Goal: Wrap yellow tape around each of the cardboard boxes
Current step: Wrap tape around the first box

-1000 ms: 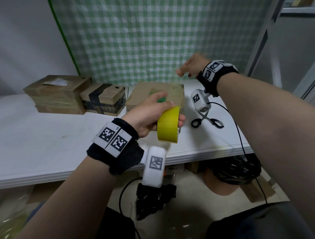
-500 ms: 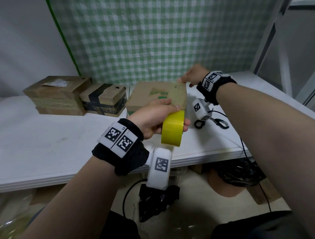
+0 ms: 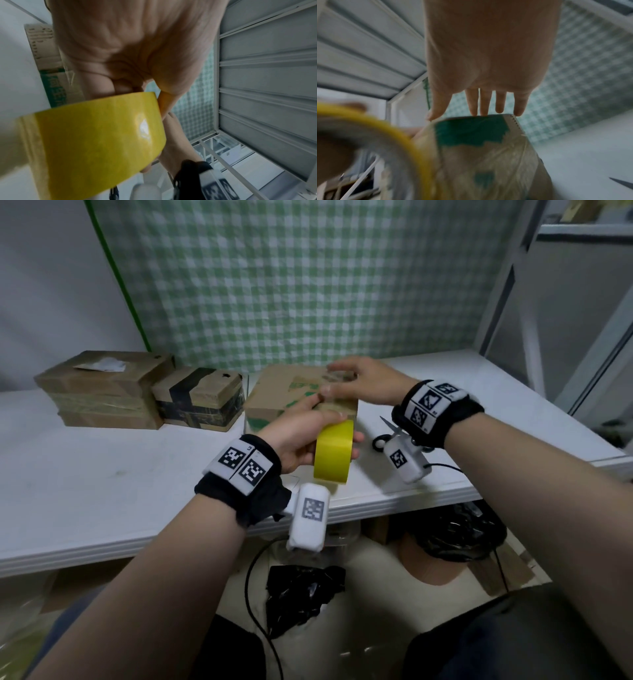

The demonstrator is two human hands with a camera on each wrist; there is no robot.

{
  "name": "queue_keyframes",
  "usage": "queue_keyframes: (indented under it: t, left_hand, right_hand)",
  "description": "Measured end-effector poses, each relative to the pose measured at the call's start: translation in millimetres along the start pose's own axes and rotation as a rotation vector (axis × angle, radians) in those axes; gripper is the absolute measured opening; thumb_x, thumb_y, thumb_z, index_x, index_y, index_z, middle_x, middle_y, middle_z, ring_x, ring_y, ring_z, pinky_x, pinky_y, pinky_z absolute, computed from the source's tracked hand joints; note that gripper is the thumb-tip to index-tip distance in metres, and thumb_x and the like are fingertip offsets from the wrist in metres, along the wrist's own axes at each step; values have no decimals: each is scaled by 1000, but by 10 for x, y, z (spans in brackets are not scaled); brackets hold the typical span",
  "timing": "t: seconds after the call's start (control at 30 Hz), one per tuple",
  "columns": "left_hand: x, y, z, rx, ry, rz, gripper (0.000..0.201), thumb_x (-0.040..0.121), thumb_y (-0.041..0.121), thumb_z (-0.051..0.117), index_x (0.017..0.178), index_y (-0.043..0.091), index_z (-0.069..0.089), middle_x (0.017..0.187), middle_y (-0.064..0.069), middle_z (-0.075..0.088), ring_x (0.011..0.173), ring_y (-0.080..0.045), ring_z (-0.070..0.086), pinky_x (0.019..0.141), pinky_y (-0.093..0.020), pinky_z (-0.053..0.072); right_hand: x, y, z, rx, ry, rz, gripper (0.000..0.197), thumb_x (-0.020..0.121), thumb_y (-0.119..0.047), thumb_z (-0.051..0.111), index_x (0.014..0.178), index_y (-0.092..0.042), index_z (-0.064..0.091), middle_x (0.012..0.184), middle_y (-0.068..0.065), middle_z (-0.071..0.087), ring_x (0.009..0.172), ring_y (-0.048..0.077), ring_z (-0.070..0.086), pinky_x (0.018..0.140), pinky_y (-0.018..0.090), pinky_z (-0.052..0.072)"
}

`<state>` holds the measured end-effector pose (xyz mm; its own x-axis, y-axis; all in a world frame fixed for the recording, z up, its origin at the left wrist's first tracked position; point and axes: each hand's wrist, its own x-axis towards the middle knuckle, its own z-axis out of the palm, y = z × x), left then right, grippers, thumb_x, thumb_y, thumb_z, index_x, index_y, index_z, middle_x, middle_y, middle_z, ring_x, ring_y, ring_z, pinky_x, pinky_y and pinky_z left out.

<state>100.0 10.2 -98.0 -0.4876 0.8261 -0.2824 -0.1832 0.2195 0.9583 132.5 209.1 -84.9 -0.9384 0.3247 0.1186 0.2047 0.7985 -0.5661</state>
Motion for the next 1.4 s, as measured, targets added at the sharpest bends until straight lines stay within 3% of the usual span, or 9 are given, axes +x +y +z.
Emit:
queue_keyframes:
  t: [0.23,0.33,0.53,0.7,0.83,0.97,1.07,1.23,1.4]
  left_hand:
    - [-84,-55,-8,-15,34,16,79,101,22,62,159,38,11,98,-11,79,76,-28,77,67,-37,63]
    - [-62,-62,-13,-14,36,18,70,100,21,64,154,40,25,99,-11,79,81,-30,77,73,-40,63]
    - [55,-136,-44,-23,93,2,85,93,21,72,157,42,20,104,-11,78,93,-31,75,84,-49,61]
    - [80,-151,-96,8,167,57,88,89,27,78,157,39,23,107,-2,72,78,-21,71,69,-39,63]
    - [15,-128,-162,22,276,103,75,93,29,73,151,30,26,112,-7,68,67,-15,71,50,-31,58]
    - [61,-171,-487,231,682,206,30,88,21,63,110,22,42,132,-9,40,106,-30,53,83,-35,52]
    - [48,-291,-585,298,619,137,11,79,20,60,88,26,57,122,-9,55,109,-32,58,100,-39,50]
    - [-4,-330,-537,313,507,266,26,72,27,71,95,39,70,129,-5,47,109,-25,61,97,-37,55]
    - [-38,-134,-595,352,594,406,38,65,47,68,97,67,62,126,1,40,128,-35,44,110,-49,44]
  right_hand:
    - [19,64,95,-262,-202,105,103,85,-77,53,163,-22,13,170,-4,8,157,22,3,127,41,6]
    - [164,66,59,-71,-174,165,106,82,-75,59,162,-20,16,169,0,17,153,21,22,123,34,19]
    - [334,153,51,60,-23,308,86,91,-65,60,157,-17,36,160,4,39,143,23,43,117,33,32]
    - [127,87,3,54,185,315,74,98,-54,57,155,-13,37,158,11,39,141,29,44,113,38,37]
    - [-313,-94,47,264,325,393,52,97,-53,57,135,-19,46,131,5,55,112,26,61,87,42,54]
    - [-646,-188,246,421,229,460,48,98,-55,50,119,-13,49,112,6,63,91,27,69,71,41,60]
    - [-713,-237,372,544,212,492,59,97,-60,47,126,-8,47,112,8,64,90,30,72,65,39,59]
    - [-758,-280,374,648,338,477,73,93,-74,37,131,-12,45,111,8,66,84,23,69,68,36,53]
    - [-737,-329,304,926,412,416,62,97,-71,35,110,-17,62,106,10,74,92,29,74,96,53,56]
